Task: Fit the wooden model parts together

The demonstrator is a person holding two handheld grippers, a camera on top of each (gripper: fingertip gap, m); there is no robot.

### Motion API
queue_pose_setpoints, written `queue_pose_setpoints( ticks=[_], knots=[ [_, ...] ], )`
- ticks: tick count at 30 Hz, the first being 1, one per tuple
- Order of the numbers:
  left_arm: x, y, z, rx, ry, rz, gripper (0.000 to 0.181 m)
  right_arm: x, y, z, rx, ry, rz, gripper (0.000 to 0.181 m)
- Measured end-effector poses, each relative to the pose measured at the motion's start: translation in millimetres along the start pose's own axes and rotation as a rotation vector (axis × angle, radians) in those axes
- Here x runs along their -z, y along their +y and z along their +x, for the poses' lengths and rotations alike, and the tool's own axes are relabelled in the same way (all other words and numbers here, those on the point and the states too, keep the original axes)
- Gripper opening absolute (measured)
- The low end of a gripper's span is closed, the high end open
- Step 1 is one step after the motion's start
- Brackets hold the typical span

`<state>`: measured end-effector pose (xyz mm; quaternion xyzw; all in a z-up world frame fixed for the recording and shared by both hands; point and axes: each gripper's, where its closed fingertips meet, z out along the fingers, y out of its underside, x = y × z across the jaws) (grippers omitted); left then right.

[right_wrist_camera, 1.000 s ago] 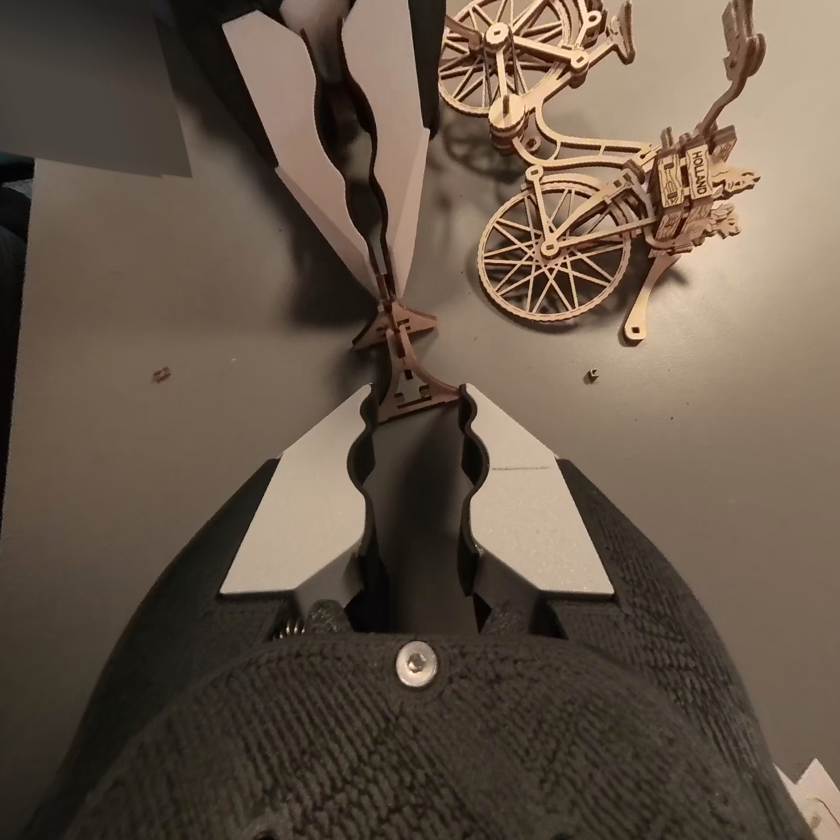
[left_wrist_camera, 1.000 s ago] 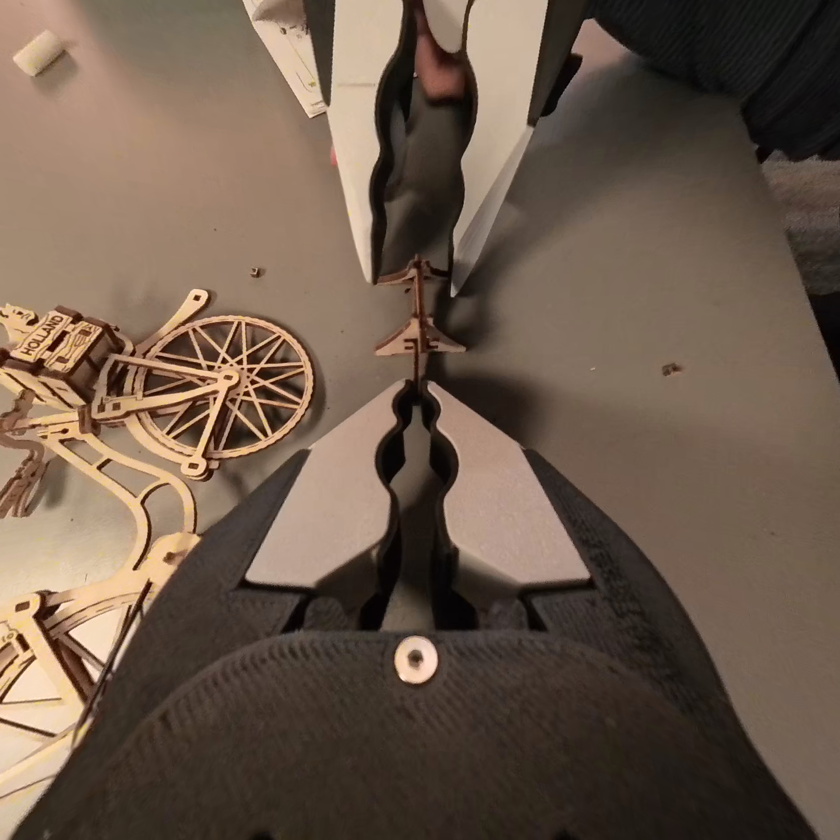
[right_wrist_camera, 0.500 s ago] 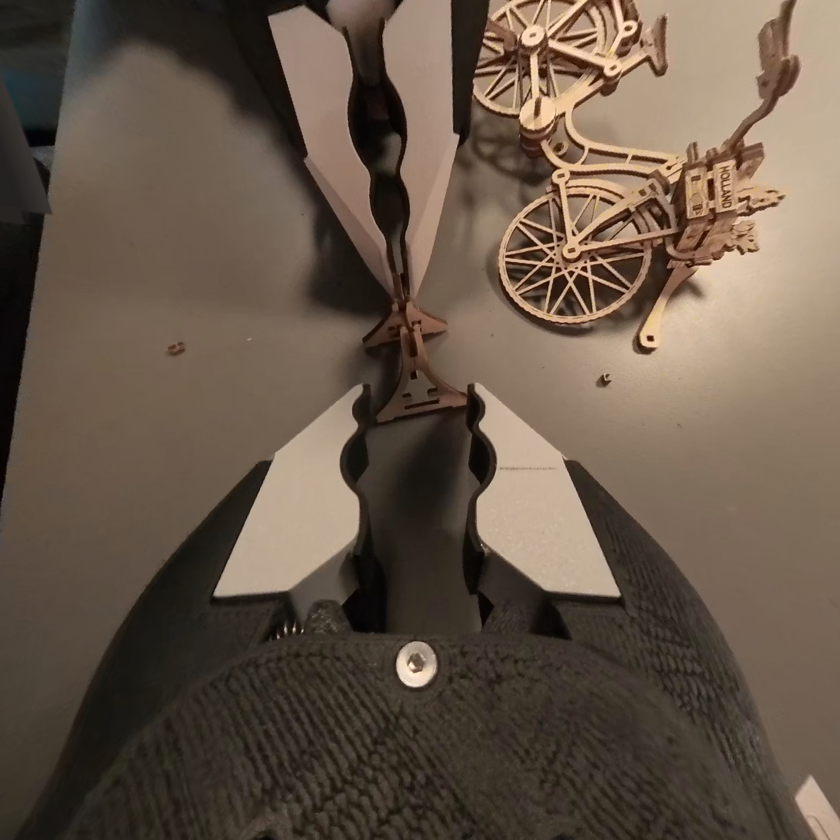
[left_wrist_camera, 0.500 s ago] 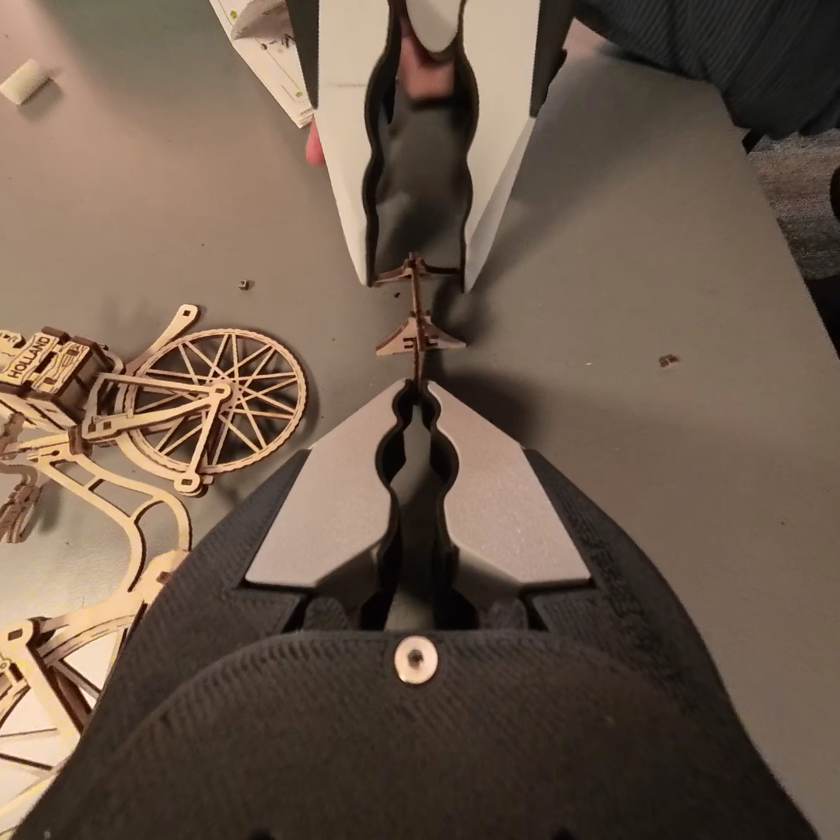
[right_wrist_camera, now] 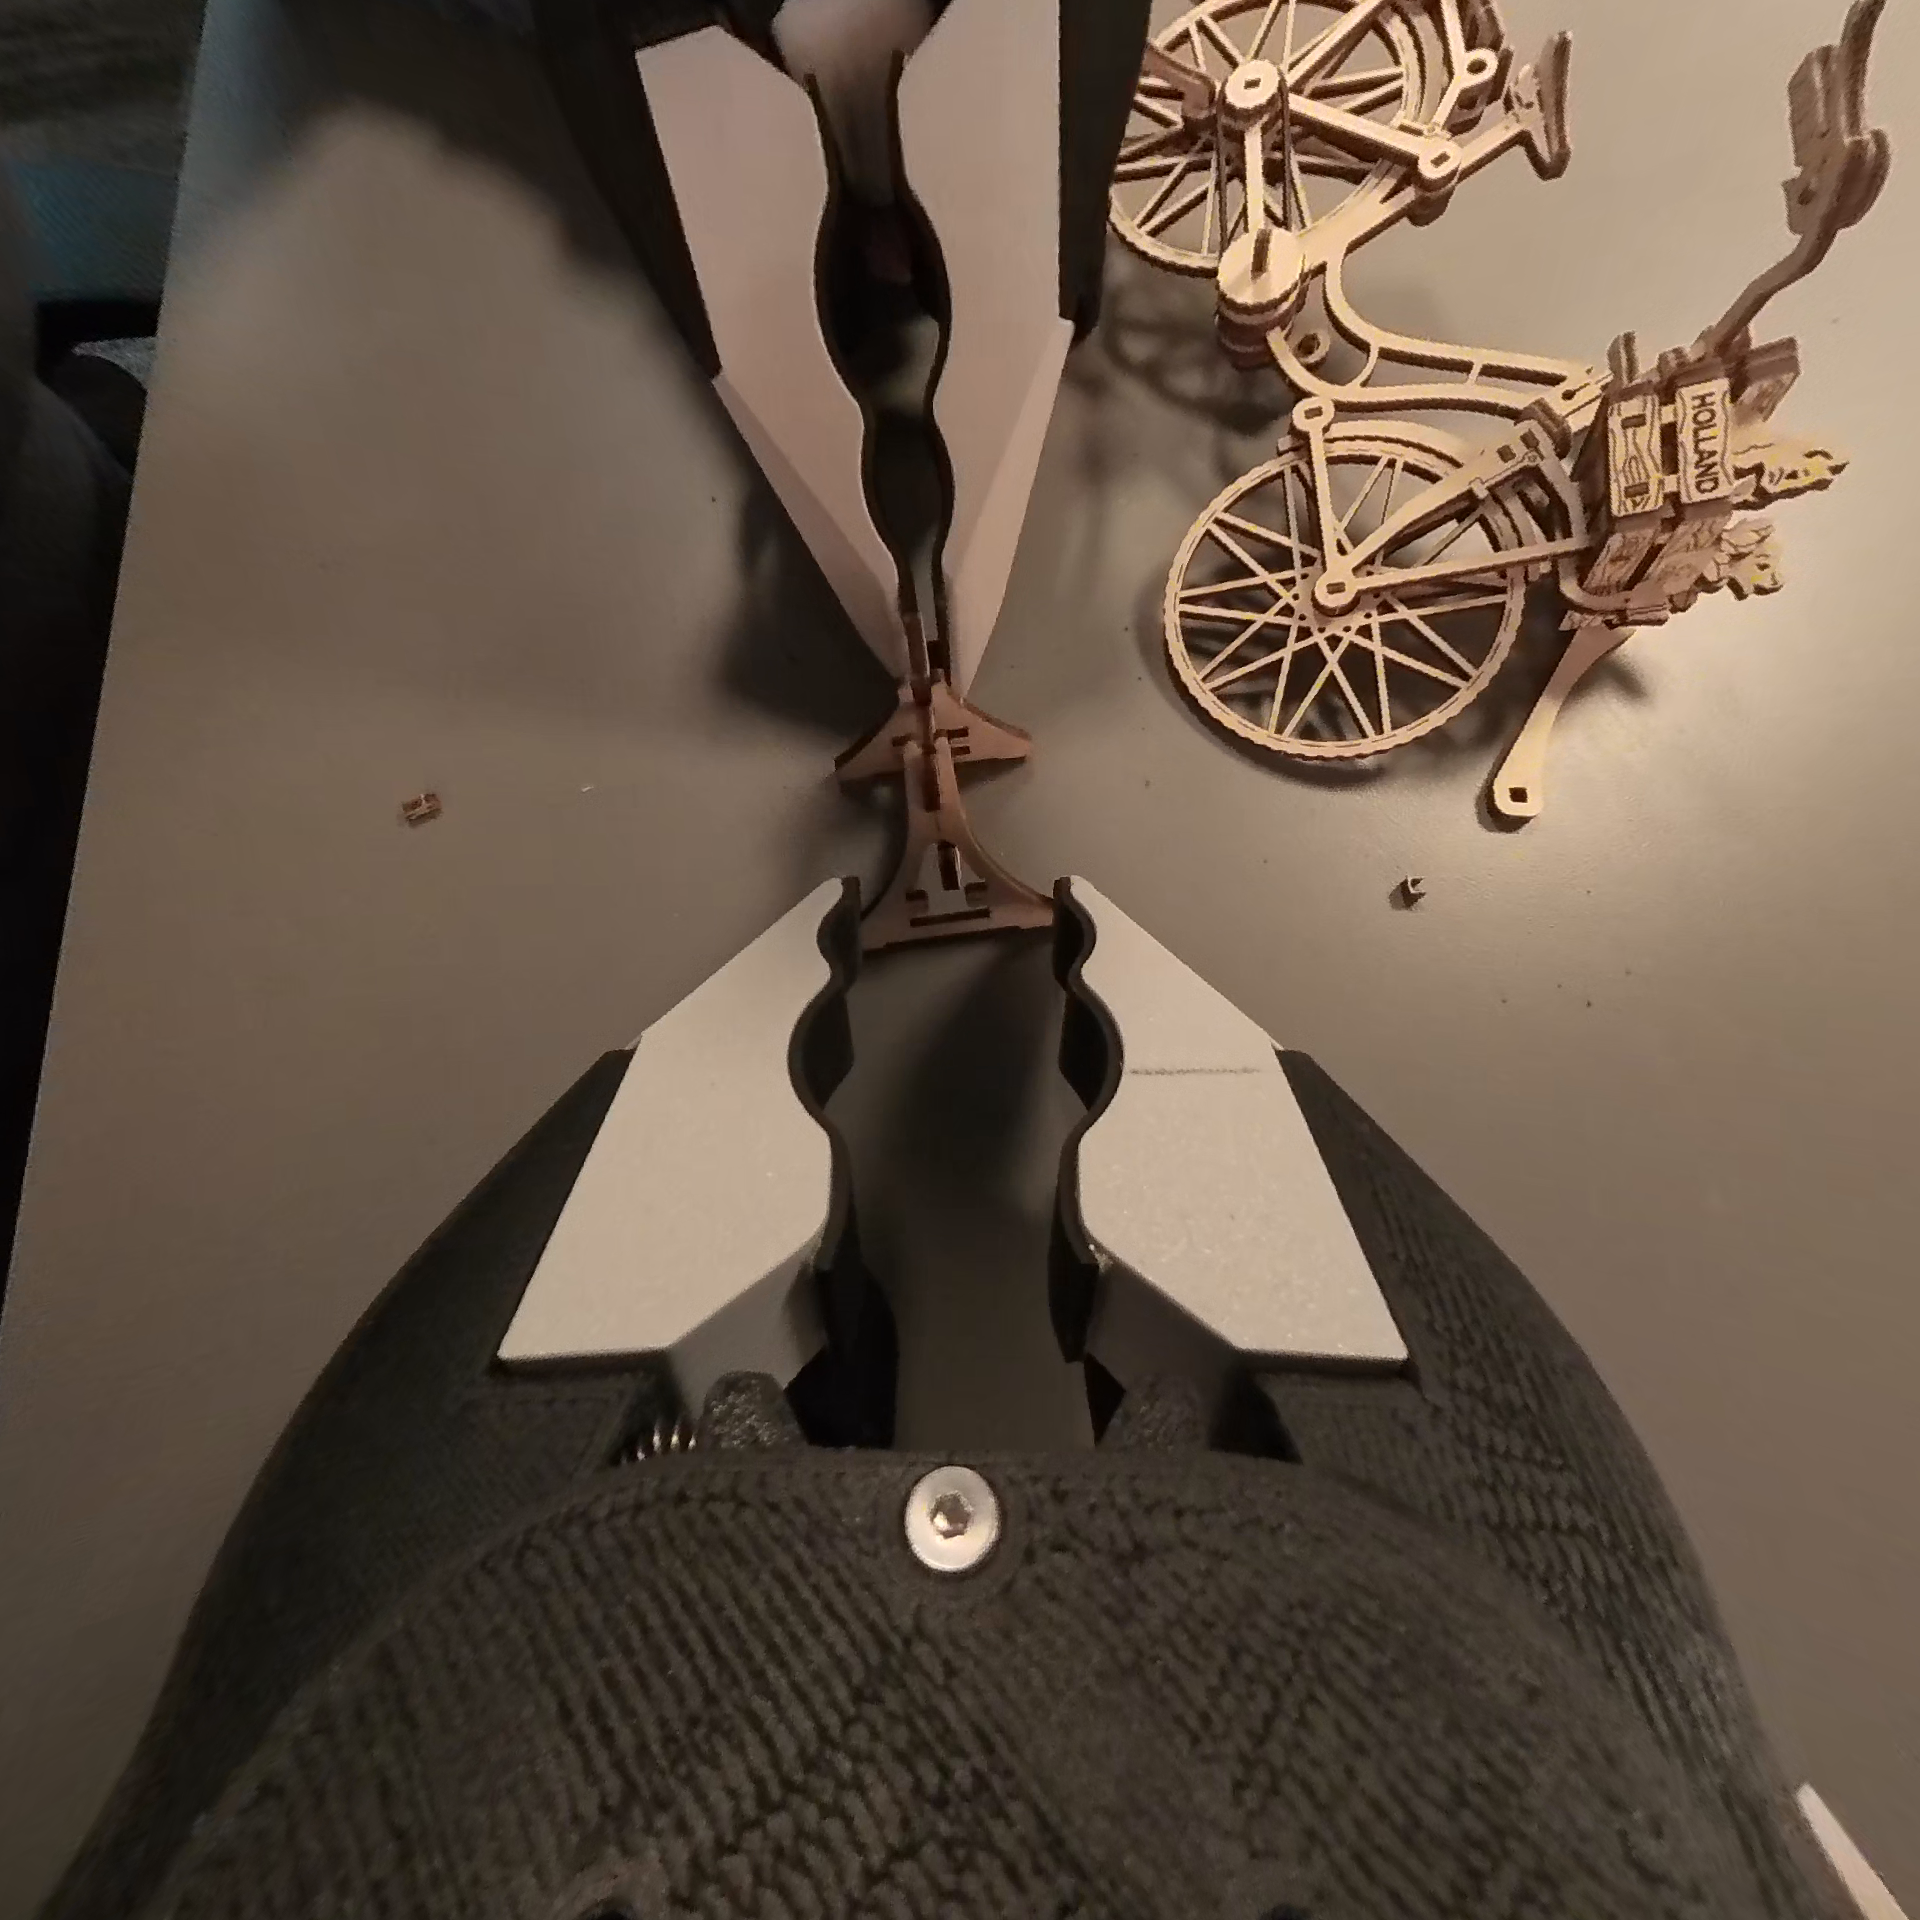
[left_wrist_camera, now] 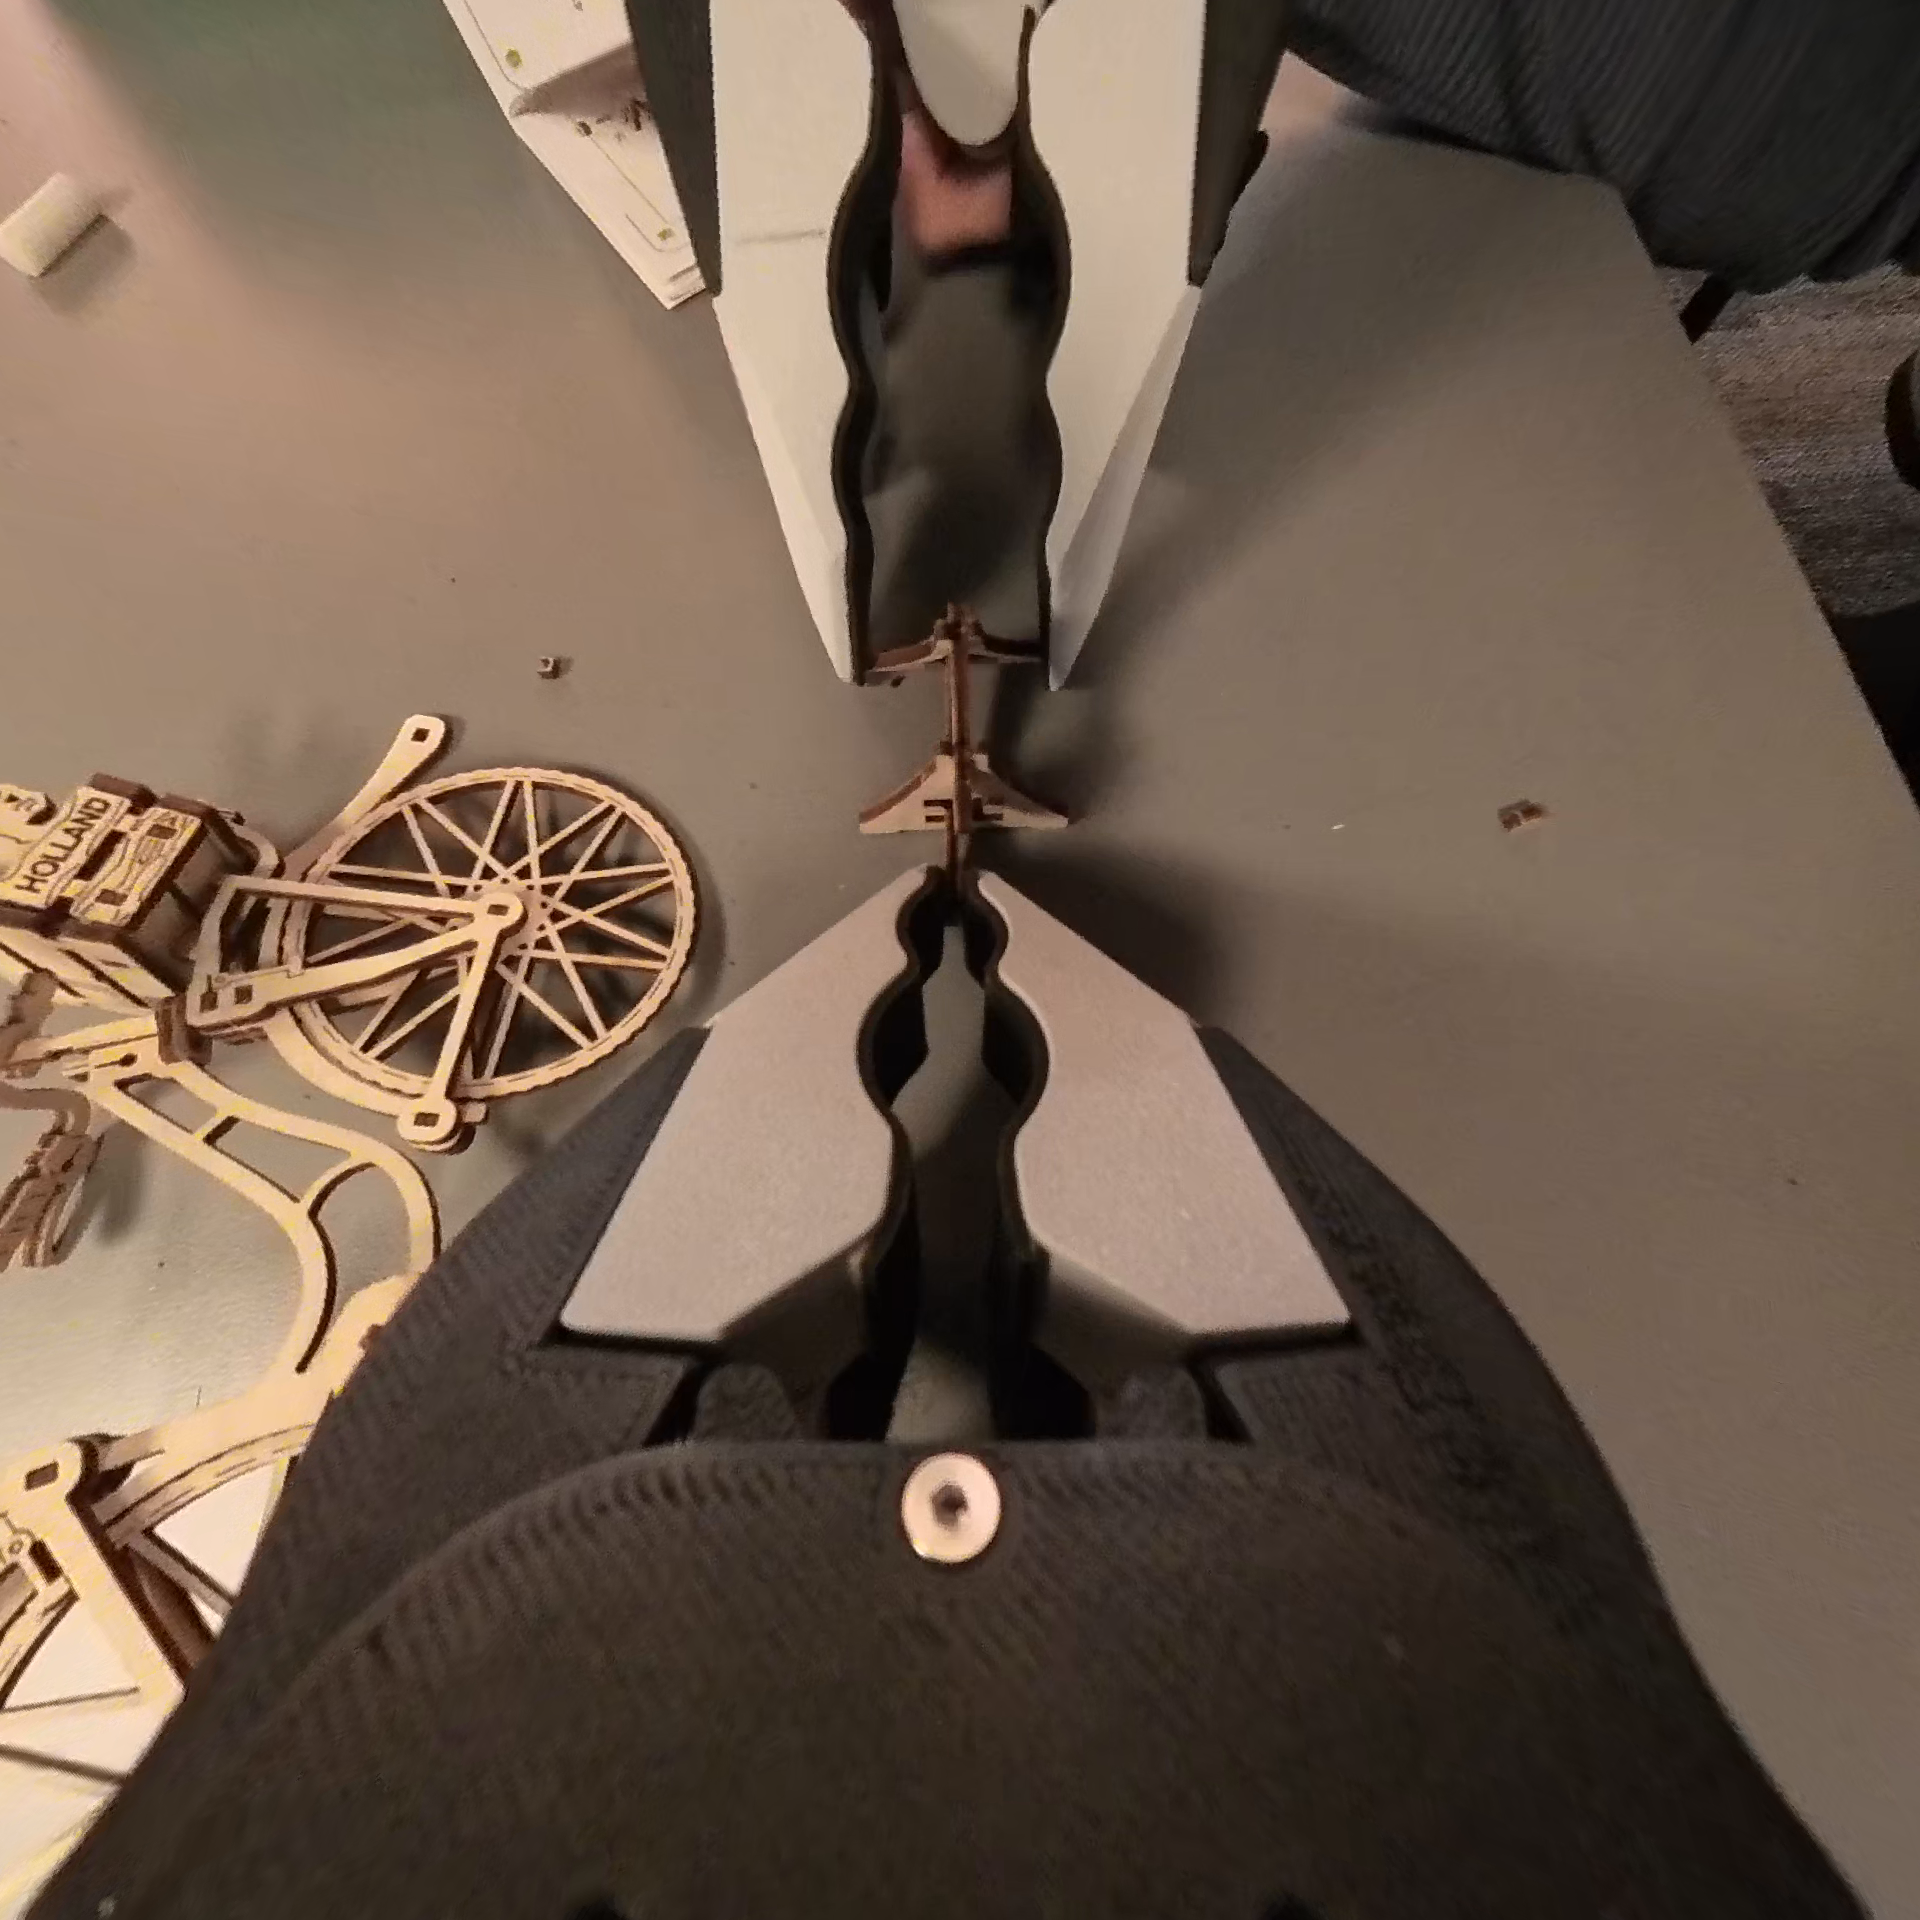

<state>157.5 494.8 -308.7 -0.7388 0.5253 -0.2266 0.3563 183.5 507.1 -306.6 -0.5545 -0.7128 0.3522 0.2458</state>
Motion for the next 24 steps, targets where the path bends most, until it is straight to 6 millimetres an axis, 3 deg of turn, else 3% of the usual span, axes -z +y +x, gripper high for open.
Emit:
queue_pose_setpoints(
  ticks=[24],
  knots=[
    [-0.2, 1.2, -0.3, -0.020, 0.004, -0.070, 0.002, -3.0, -3.1, 0.2, -0.030, -0.005, 0.004, 0.034]
  ],
)
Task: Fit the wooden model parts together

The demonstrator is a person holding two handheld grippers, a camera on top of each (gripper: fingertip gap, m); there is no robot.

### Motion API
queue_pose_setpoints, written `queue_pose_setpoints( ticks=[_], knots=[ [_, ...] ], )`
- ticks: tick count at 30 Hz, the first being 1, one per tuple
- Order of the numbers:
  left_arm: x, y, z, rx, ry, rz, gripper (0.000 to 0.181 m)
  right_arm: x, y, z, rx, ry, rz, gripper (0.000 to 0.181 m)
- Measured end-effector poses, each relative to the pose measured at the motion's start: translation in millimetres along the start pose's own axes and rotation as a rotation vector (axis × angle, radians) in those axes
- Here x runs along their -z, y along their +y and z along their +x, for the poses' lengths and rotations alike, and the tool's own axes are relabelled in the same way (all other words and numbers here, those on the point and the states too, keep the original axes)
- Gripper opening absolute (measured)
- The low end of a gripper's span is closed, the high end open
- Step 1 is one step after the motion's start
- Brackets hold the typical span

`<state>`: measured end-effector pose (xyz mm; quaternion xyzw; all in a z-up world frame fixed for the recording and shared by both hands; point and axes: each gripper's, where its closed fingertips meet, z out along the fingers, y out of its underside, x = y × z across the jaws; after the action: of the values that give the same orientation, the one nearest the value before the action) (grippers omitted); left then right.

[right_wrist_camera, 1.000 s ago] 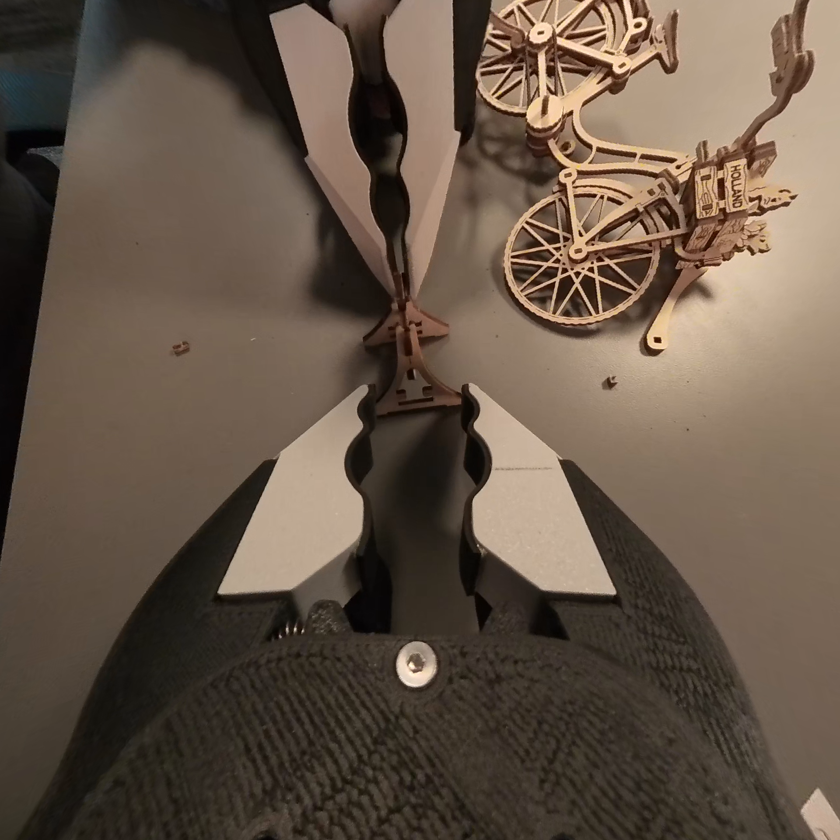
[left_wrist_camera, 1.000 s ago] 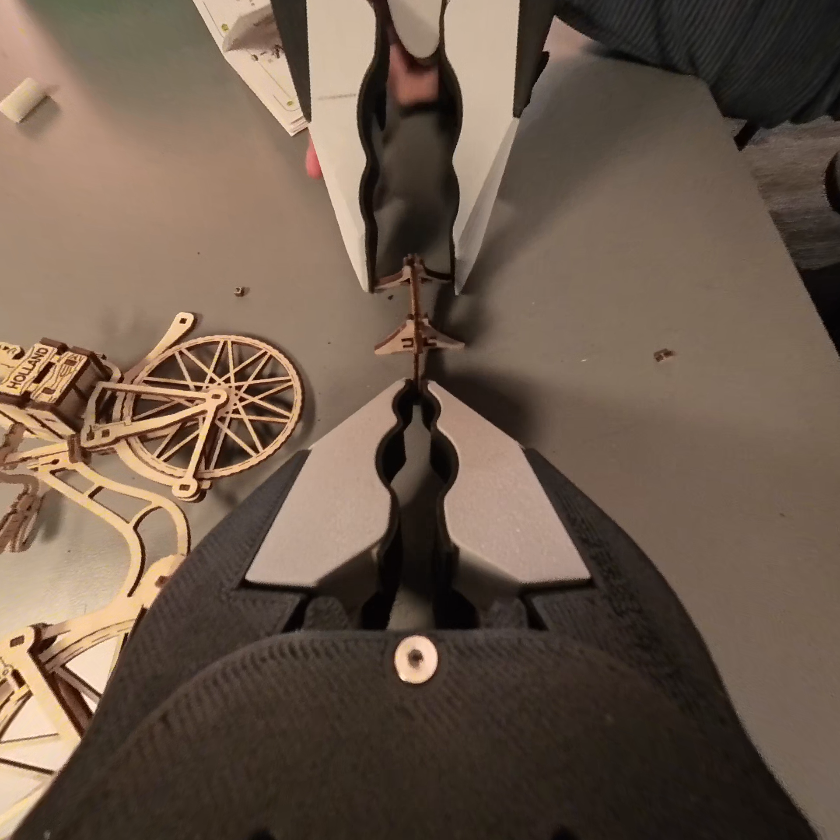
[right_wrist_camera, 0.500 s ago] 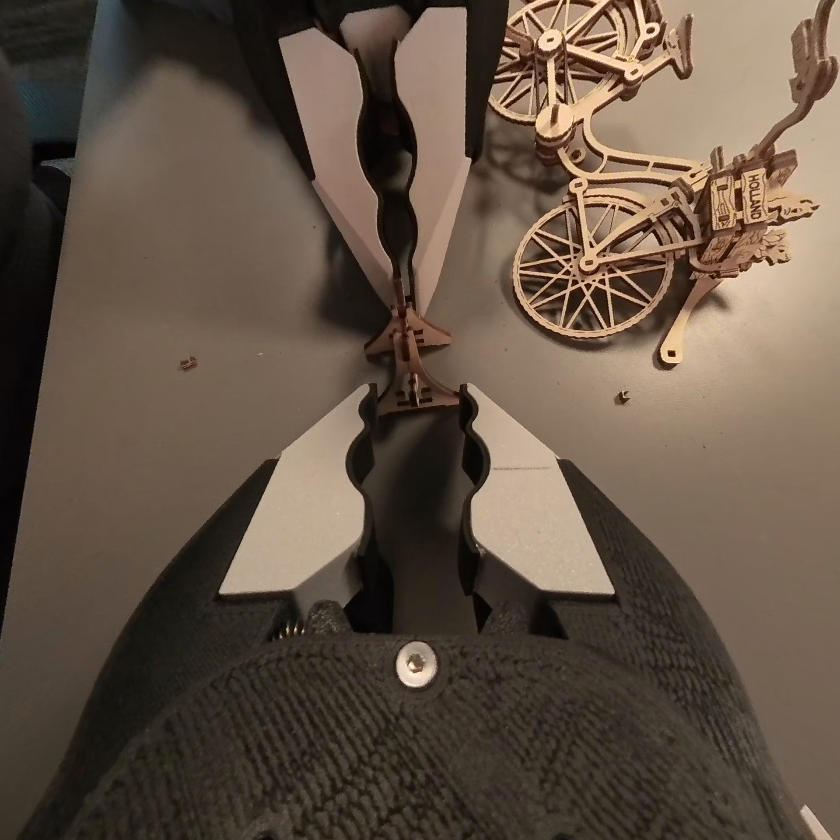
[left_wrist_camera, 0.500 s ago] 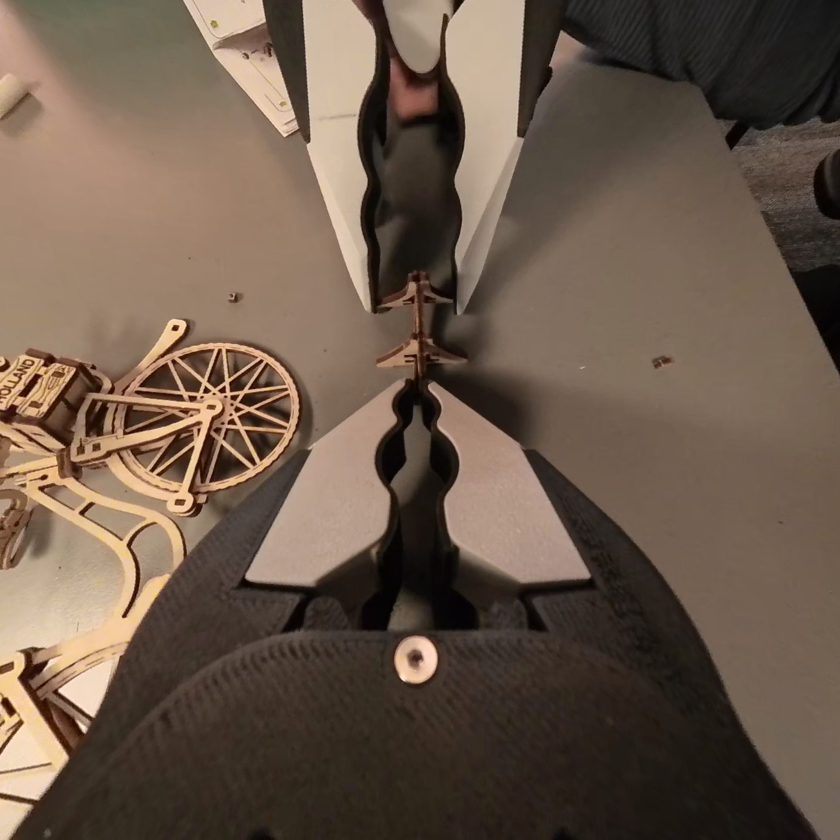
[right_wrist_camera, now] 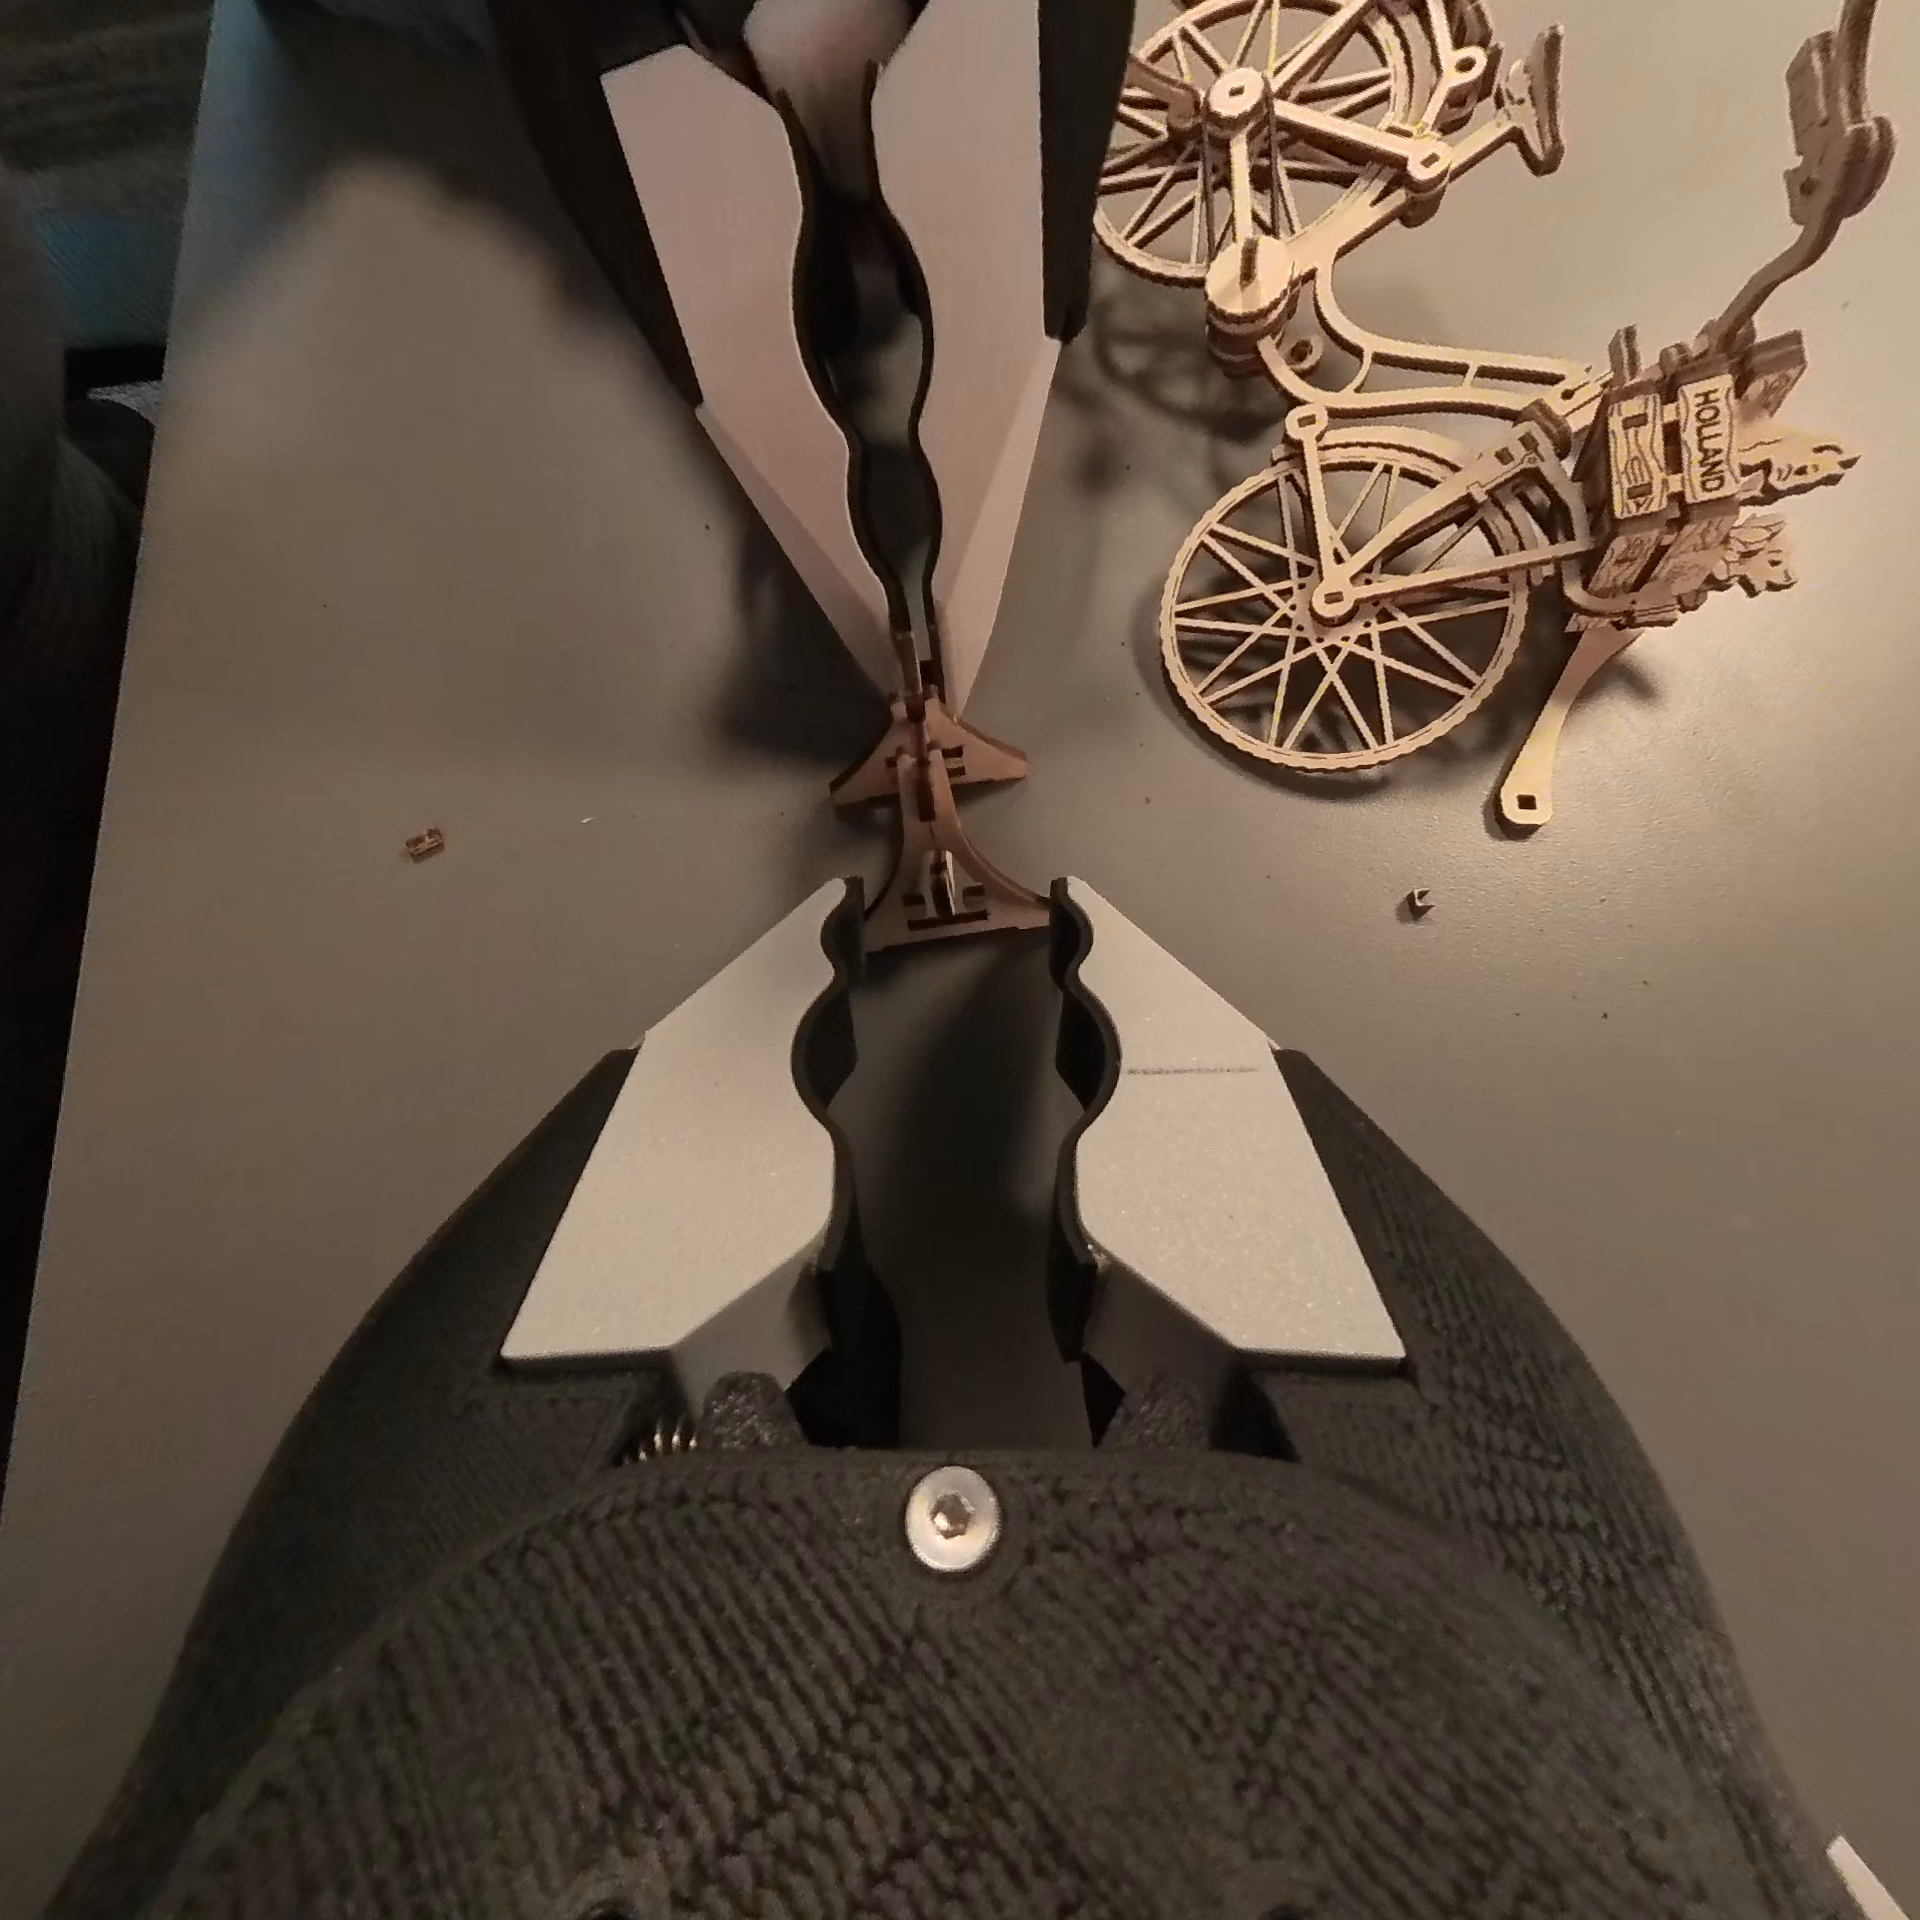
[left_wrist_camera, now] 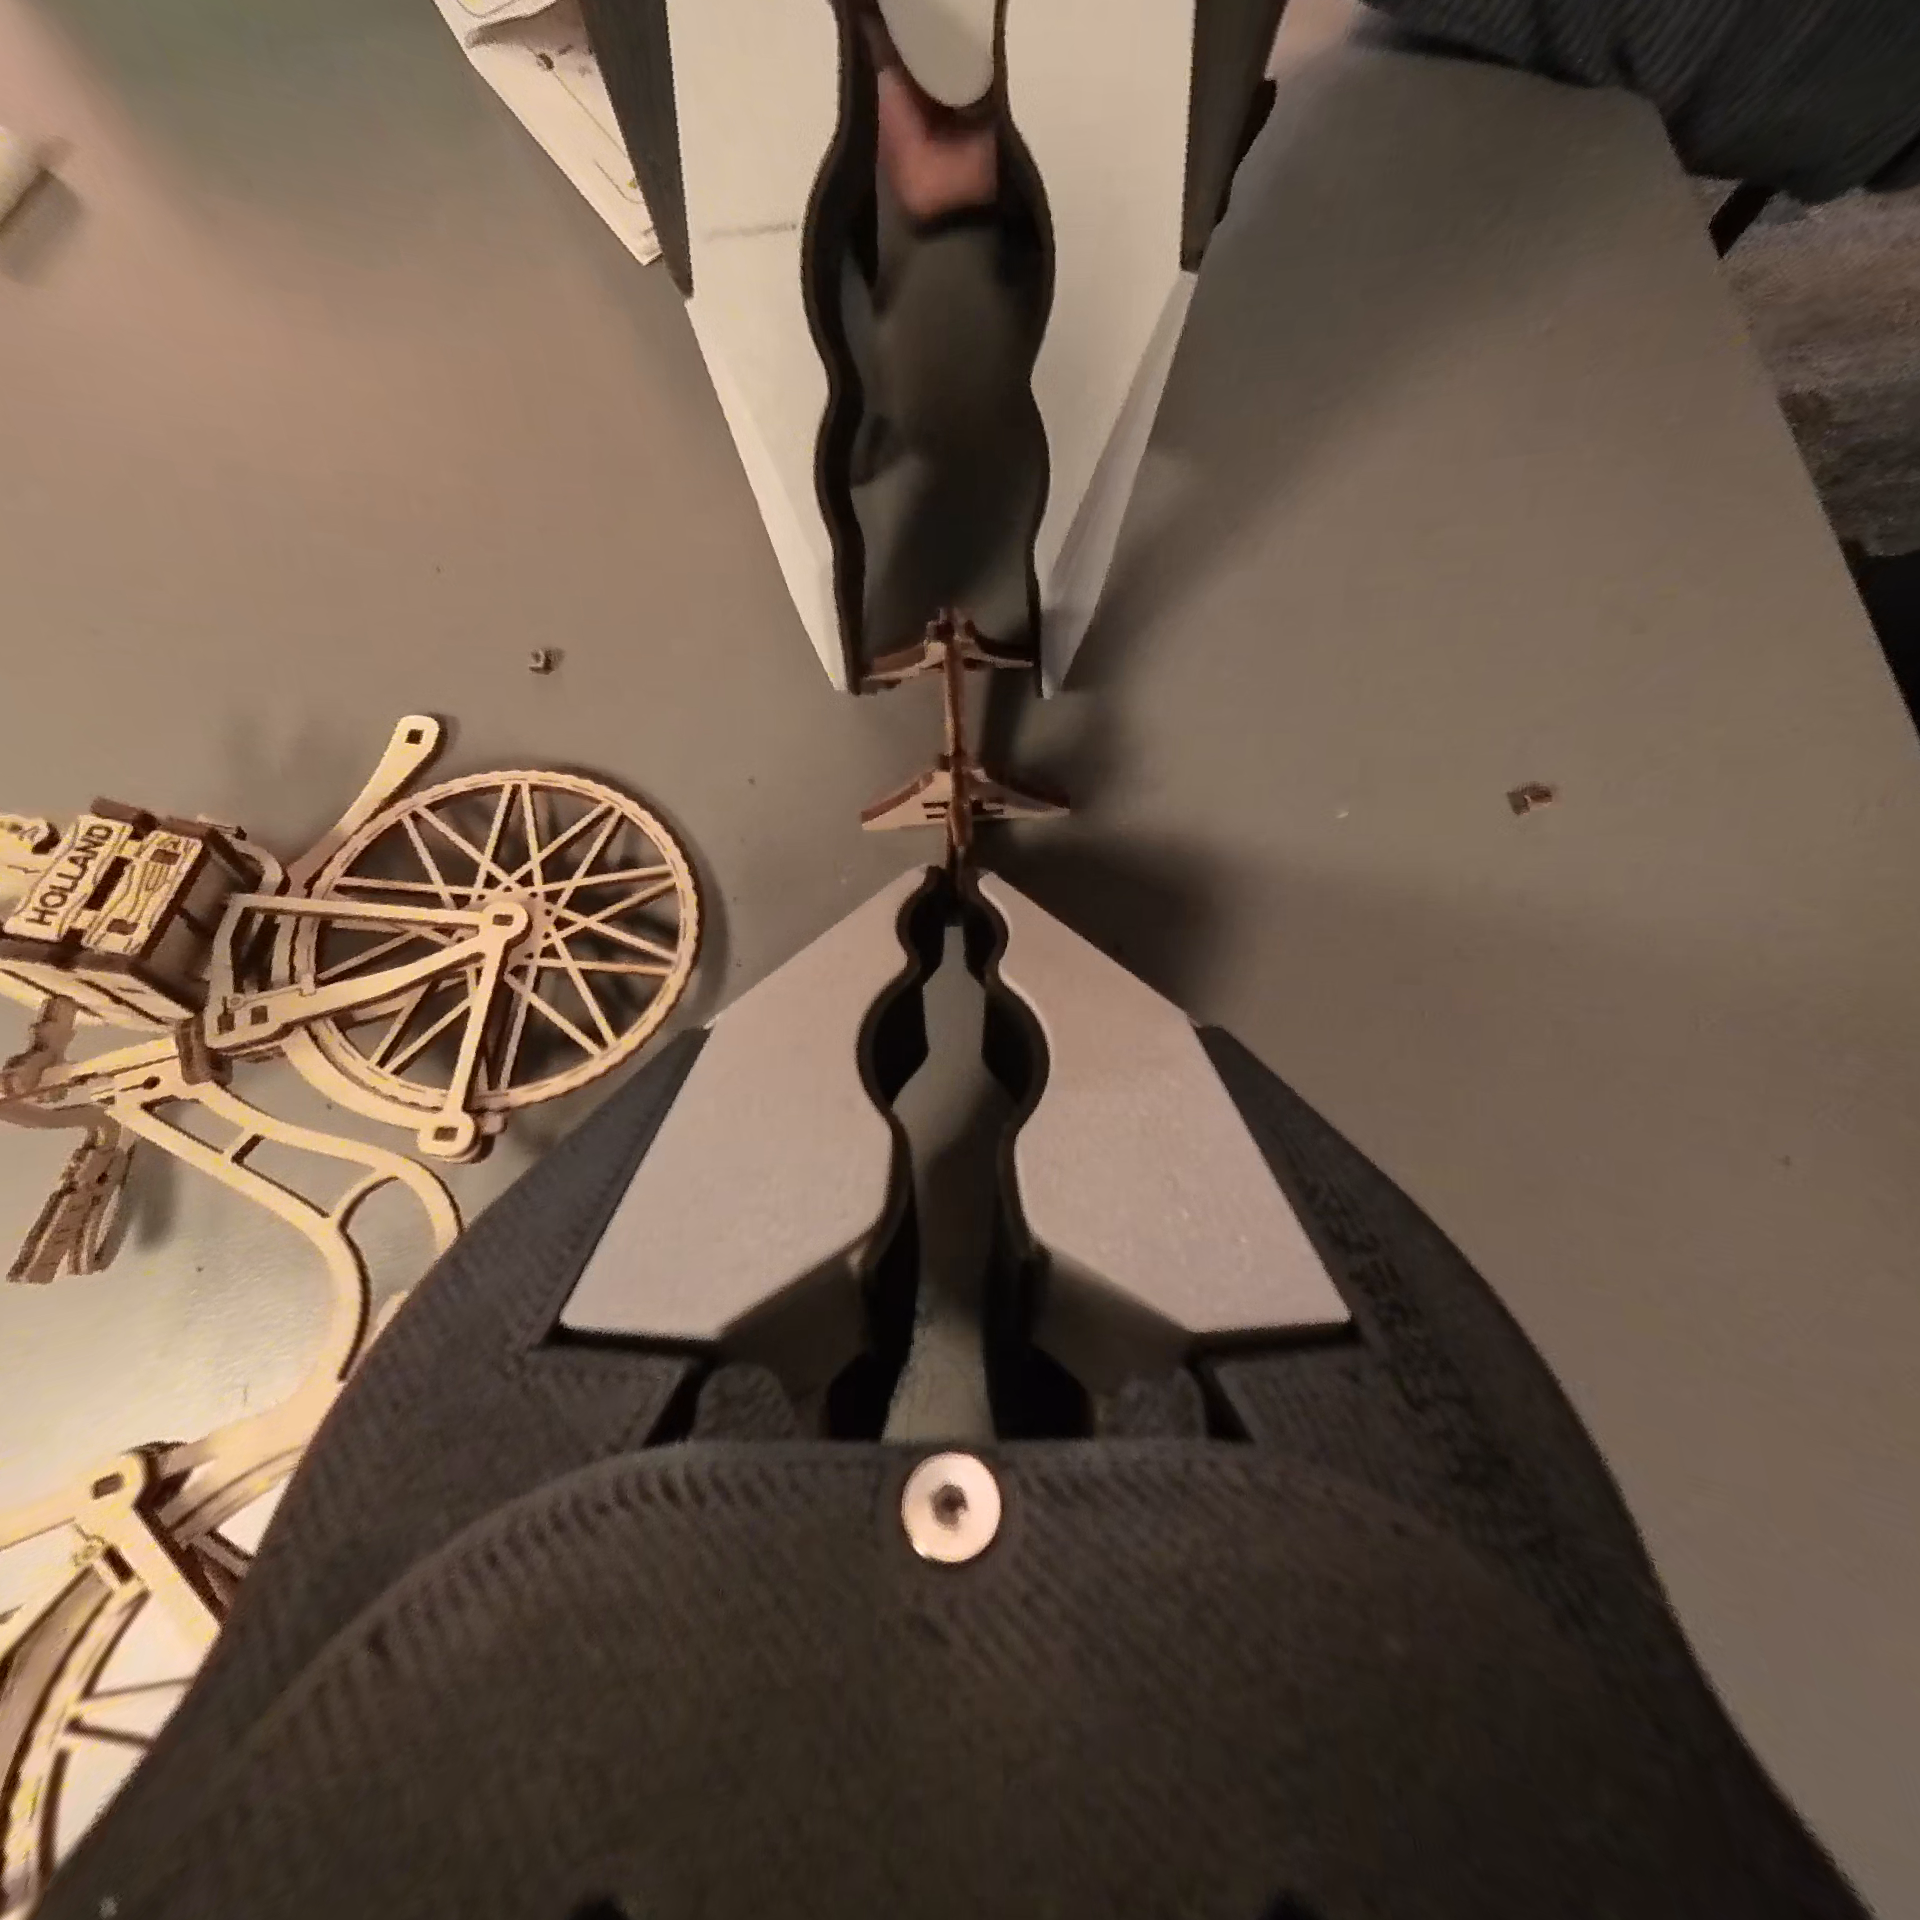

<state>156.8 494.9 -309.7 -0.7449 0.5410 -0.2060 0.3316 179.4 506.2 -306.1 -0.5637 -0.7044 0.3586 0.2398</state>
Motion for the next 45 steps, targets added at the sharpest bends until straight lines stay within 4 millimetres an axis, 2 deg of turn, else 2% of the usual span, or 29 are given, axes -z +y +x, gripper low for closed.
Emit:
queue_pose_setpoints(
  ticks=[21, 36, 45],
  knots=[
    [1.5, 2.0, -1.1, 0.033, 0.065, -0.121, 0.002, -0.3, -0.7, 1.0, -0.004, 0.005, 0.002, 0.033],
    [2.4, 2.3, -3.7, -0.037, 0.028, -0.243, 0.002, 0.0, -0.9, 1.7, -0.013, 0.003, 0.004, 0.033],
    [-2.5, -0.6, -5.1, 0.025, 0.044, -0.214, 0.002, 0.1, -0.9, 2.9, -0.020, 0.009, 0.004, 0.033]
  ],
)
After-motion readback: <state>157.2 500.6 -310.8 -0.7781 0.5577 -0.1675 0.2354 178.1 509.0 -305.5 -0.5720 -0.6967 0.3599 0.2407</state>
